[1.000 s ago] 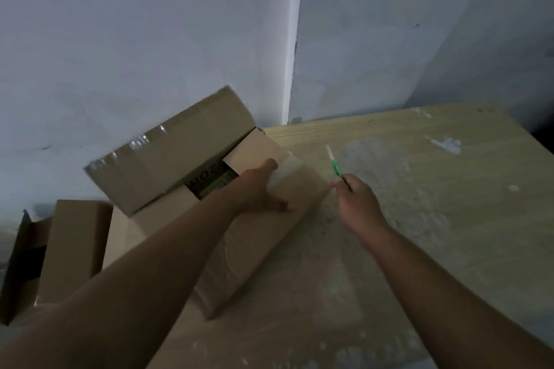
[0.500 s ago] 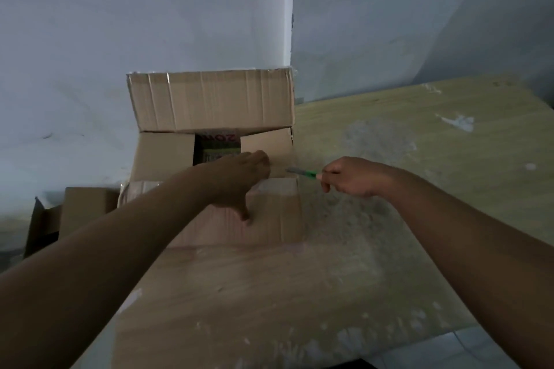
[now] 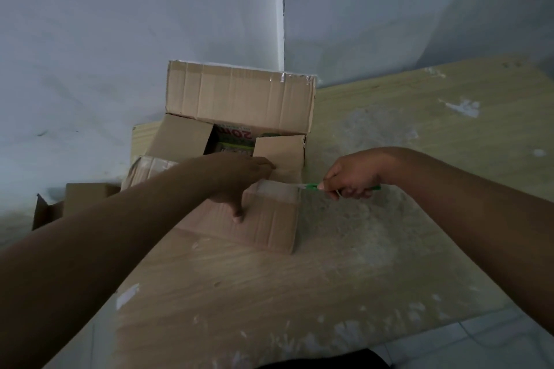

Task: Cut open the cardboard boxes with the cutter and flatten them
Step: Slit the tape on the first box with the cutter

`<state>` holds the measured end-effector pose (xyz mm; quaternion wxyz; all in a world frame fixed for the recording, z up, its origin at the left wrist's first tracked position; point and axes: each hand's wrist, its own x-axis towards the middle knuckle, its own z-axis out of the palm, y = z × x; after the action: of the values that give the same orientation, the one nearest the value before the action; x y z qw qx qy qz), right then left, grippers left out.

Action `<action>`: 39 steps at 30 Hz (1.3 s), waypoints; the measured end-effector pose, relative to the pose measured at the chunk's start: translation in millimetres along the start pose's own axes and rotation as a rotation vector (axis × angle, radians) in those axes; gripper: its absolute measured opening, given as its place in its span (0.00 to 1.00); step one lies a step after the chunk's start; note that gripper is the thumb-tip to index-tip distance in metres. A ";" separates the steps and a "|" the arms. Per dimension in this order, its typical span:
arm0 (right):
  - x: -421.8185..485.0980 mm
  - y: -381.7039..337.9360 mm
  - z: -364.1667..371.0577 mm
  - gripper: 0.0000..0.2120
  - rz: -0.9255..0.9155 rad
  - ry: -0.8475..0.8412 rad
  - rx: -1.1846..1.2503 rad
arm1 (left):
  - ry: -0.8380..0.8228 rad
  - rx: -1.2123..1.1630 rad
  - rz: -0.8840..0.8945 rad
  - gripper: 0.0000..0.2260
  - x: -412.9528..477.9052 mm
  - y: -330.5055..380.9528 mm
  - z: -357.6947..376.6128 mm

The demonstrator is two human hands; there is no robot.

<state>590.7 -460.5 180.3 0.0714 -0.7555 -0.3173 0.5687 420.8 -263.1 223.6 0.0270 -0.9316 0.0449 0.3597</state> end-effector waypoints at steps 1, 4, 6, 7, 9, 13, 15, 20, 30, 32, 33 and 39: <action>-1.2 0.4 -1.1 0.17 0.008 -0.013 -0.016 | -0.003 -0.002 0.004 0.50 0.4 0.5 -0.9; -5.6 2.0 -1.8 0.18 0.010 -0.005 -0.058 | -0.004 -0.010 0.013 0.51 0.0 0.2 -0.5; -8.1 3.5 0.0 0.18 -0.007 0.023 -0.074 | 0.010 0.018 0.027 0.54 -2.5 -0.4 1.3; -8.6 4.5 1.4 0.18 -0.016 0.035 -0.081 | 0.019 0.028 0.035 0.53 -4.8 -0.2 2.2; -9.0 5.1 4.1 0.18 -0.034 0.063 -0.108 | 0.041 0.037 0.047 0.52 -9.6 0.8 4.0; -10.5 3.1 5.9 0.18 -0.044 0.106 -0.130 | 0.067 0.042 0.052 0.51 -13.8 0.1 5.6; -11.3 2.5 7.4 0.18 -0.049 0.110 -0.066 | 0.075 0.041 0.050 0.51 -13.7 -1.8 5.0; -8.7 -1.2 18.9 0.18 -0.082 0.082 0.067 | 0.071 -0.001 0.050 0.51 -12.0 -5.7 5.6; -21.3 1.3 45.0 0.18 -0.080 0.088 0.006 | 0.106 -0.041 -0.011 0.49 -10.8 -12.7 -7.5; -26.0 6.4 39.4 0.18 -0.078 0.184 0.045 | 0.121 -0.020 -0.022 0.48 -13.3 -10.4 -5.6; -29.7 12.9 36.1 0.18 -0.067 0.234 0.113 | 0.141 -0.013 -0.026 0.47 -15.1 -9.7 -3.0; -25.9 71.6 57.8 0.13 0.221 0.584 0.329 | 0.457 -0.029 0.012 0.33 -35.6 -7.6 25.4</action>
<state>563.0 -546.1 148.0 0.2180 -0.8944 -0.1042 0.3764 378.4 -251.1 228.9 0.0005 -0.9888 0.0500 0.1403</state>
